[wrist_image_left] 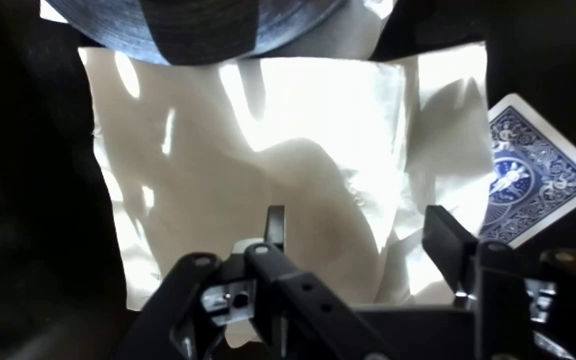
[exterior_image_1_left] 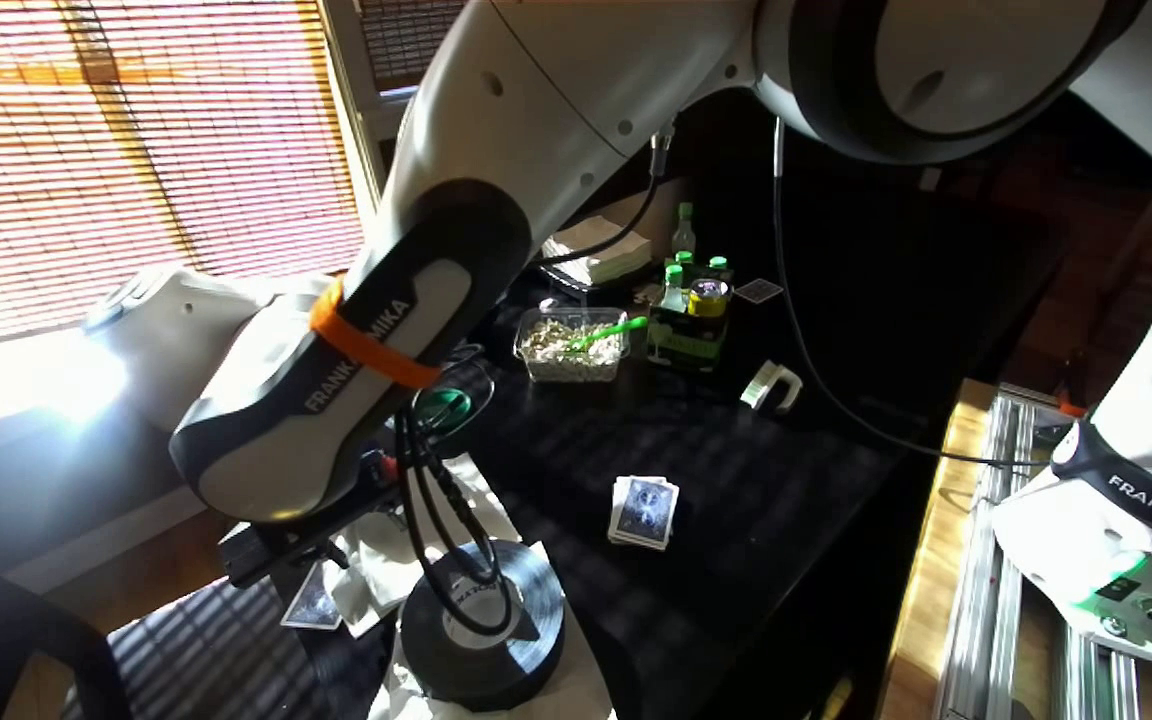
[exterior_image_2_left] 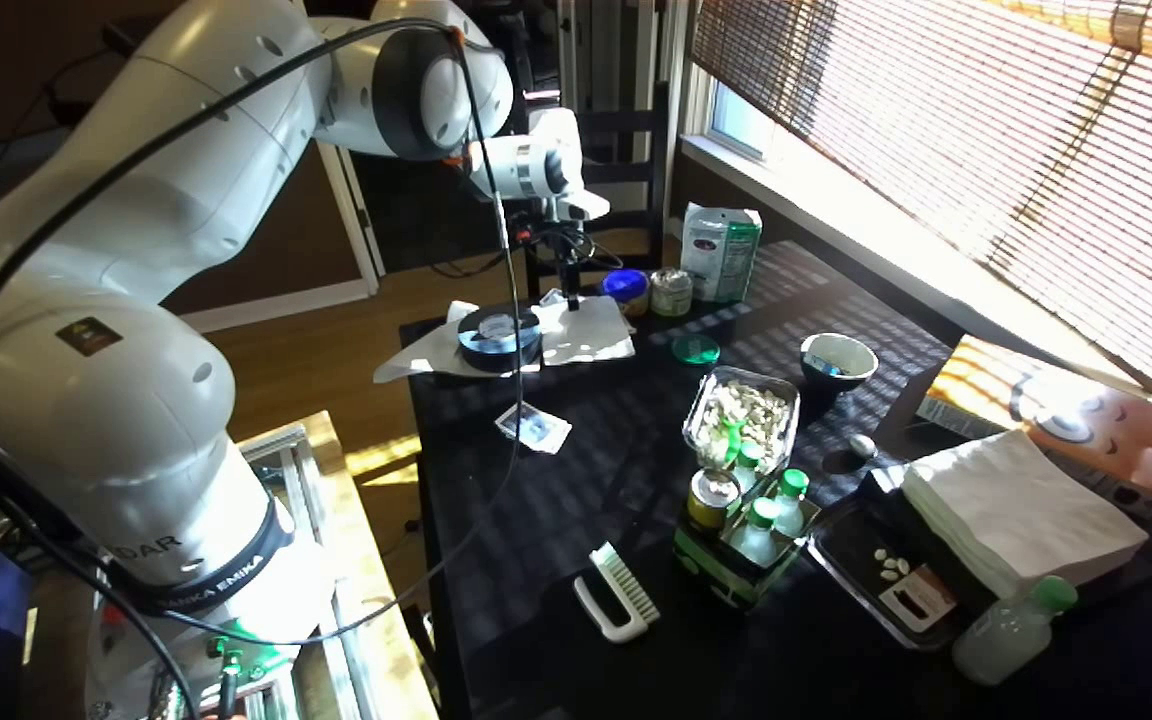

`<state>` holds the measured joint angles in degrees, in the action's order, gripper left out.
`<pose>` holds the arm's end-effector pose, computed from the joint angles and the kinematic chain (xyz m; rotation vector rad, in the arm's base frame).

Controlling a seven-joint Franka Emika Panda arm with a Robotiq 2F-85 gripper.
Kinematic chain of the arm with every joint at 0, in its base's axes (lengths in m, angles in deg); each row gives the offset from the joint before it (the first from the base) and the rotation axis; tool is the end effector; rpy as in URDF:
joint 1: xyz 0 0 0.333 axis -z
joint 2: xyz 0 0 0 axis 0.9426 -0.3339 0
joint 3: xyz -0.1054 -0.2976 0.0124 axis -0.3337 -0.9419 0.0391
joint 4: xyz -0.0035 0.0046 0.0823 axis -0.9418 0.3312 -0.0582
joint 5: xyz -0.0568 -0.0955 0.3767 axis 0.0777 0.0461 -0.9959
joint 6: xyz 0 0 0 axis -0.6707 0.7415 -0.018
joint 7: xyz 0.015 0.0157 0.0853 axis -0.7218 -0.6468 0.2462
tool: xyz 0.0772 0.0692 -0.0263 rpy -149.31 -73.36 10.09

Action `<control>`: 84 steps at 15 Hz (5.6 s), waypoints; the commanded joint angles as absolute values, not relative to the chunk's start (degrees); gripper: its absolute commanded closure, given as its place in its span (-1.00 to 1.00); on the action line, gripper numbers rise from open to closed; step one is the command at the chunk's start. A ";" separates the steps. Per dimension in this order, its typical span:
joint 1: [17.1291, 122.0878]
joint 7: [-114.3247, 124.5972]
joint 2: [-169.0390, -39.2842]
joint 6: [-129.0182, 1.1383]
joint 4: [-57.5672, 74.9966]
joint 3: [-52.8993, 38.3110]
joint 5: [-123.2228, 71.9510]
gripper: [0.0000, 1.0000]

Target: Put the paper towel on the piles of paper towels

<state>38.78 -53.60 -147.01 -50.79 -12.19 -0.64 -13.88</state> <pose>0.6120 0.3956 0.1163 2.8613 -0.5395 0.0268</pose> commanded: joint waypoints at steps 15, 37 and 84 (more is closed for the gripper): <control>38.06 -56.27 -150.59 -50.09 -17.01 -2.18 -15.59 0.96; 45.89 -58.14 -124.77 -72.13 10.25 -1.27 -17.88 0.98; 77.35 -56.34 -120.39 -75.13 2.78 -16.81 -21.27 0.98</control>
<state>74.06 -62.43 -115.74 -75.15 9.60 -17.61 -17.97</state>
